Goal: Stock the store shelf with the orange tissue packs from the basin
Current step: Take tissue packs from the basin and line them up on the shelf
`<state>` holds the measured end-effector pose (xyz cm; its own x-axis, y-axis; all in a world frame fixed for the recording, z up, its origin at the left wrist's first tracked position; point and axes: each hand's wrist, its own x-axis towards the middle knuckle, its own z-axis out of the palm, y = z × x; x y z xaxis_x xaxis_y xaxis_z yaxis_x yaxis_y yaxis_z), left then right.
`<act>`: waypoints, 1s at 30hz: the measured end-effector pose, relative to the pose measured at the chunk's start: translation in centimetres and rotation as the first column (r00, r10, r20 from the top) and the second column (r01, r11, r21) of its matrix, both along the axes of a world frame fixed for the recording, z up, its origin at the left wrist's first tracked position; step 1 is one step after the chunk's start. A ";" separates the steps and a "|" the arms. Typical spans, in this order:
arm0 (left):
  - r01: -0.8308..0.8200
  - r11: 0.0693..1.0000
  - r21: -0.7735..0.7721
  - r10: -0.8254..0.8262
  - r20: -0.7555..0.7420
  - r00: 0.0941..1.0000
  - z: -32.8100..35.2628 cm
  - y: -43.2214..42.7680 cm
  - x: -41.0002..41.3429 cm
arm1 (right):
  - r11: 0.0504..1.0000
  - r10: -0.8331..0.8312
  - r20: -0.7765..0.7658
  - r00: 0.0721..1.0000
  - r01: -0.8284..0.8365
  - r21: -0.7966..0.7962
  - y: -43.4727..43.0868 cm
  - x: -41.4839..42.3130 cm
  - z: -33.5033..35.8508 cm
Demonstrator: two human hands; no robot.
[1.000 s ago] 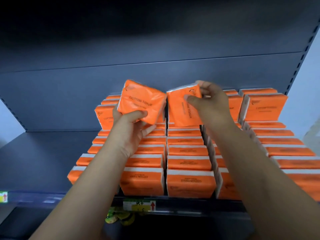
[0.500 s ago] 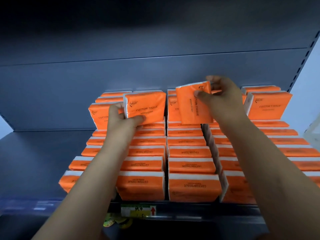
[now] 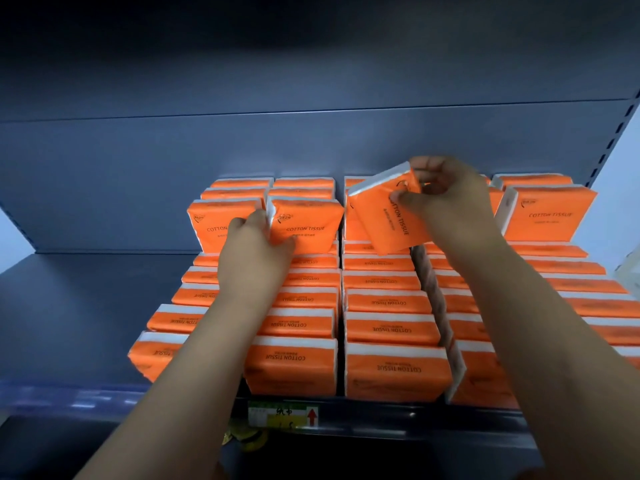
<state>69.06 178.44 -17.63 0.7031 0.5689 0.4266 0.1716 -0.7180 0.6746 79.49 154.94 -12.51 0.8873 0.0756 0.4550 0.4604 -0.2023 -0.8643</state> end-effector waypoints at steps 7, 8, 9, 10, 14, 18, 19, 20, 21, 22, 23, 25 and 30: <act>-0.083 0.995 0.051 0.083 -0.017 0.996 0.0 -0.7 0.3 | 0.958 0.014 0.178 0.984 0.038 -0.286 0.3 -0.4 -0.4; -0.076 0.995 0.062 0.077 -0.015 0.997 0.0 -0.9 0.3 | 0.947 0.018 0.199 0.980 0.048 -0.319 0.3 -0.4 -0.4; -0.071 0.995 0.073 0.072 -0.010 0.997 0.0 -1.0 0.4 | 0.934 0.028 0.228 0.973 0.056 -0.352 0.4 -0.5 -0.6; -0.072 0.994 0.083 0.073 -0.007 0.997 0.0 -1.1 0.5 | 0.919 0.045 0.267 0.963 0.064 -0.388 0.6 -0.4 -0.7; -0.103 0.984 0.149 0.107 -0.019 0.994 -0.1 -1.2 0.7 | 0.820 0.126 0.437 0.890 0.155 -0.551 1.3 -0.1 -1.5; -0.125 0.978 0.166 0.131 -0.030 0.991 -0.2 -1.2 1.1 | 0.740 0.170 0.530 0.831 0.247 -0.625 2.0 0.2 -1.9; -0.132 0.978 0.160 0.138 -0.030 0.990 -0.2 -1.2 1.2 | 0.722 0.178 0.544 0.820 0.267 -0.638 2.1 0.2 -2.0; -0.138 0.979 0.152 0.144 -0.028 0.989 -0.3 -1.2 1.2 | 0.709 0.184 0.551 0.814 0.278 -0.648 2.2 0.3 -2.0; -0.144 0.979 0.144 0.150 -0.025 0.988 -0.3 -1.3 1.2 | 0.699 0.192 0.554 0.810 0.284 -0.656 2.4 0.3 -2.1; -0.156 0.978 0.135 0.160 -0.022 0.987 -0.3 -1.3 1.3 | 0.692 0.197 0.556 0.808 0.287 -0.662 2.5 0.4 -2.2; -0.168 0.978 0.126 0.172 -0.023 0.985 -0.3 -1.3 1.3 | 0.686 0.199 0.560 0.804 0.293 -0.666 2.6 0.5 -2.3; -0.186 0.976 0.116 0.191 -0.034 0.981 -0.3 -1.5 1.4 | 0.682 0.193 0.568 0.800 0.306 -0.664 2.7 0.6 -2.6; -0.194 0.976 0.102 0.200 -0.051 0.978 -0.2 -1.4 1.4 | 0.695 0.158 0.524 0.837 0.283 -0.661 2.9 0.7 -2.6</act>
